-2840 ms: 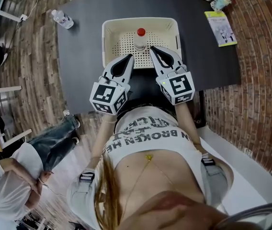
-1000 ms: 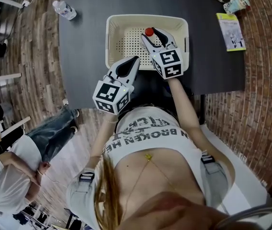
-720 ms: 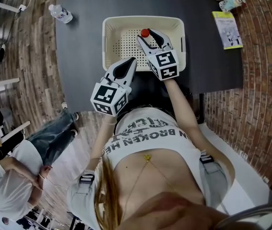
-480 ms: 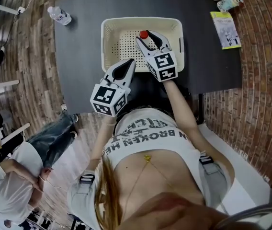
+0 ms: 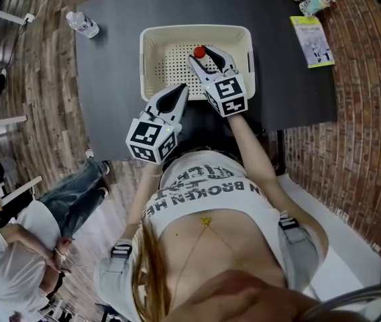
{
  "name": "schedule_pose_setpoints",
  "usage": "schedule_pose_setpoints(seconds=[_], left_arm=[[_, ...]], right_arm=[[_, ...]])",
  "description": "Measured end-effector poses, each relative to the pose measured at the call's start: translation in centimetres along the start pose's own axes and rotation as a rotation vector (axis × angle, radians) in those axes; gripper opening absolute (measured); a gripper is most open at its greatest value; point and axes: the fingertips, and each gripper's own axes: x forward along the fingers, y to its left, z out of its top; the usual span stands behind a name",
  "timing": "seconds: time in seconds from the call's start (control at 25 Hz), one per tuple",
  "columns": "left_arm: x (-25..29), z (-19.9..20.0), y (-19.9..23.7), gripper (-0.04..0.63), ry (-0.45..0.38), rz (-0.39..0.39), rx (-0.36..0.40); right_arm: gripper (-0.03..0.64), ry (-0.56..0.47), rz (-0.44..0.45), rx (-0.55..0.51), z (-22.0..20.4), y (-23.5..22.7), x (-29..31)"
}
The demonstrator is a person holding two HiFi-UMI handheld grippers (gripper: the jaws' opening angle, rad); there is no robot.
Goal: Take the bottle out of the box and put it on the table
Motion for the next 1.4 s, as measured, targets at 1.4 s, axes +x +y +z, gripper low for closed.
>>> schedule_pose_setpoints(seconds=[1.4], left_arm=[[-3.0,-1.4,0.0,0.000,-0.002,0.060,-0.010]], right_arm=[[0.143,-0.190,0.138,-0.031,15.7,1.1,-9.7]])
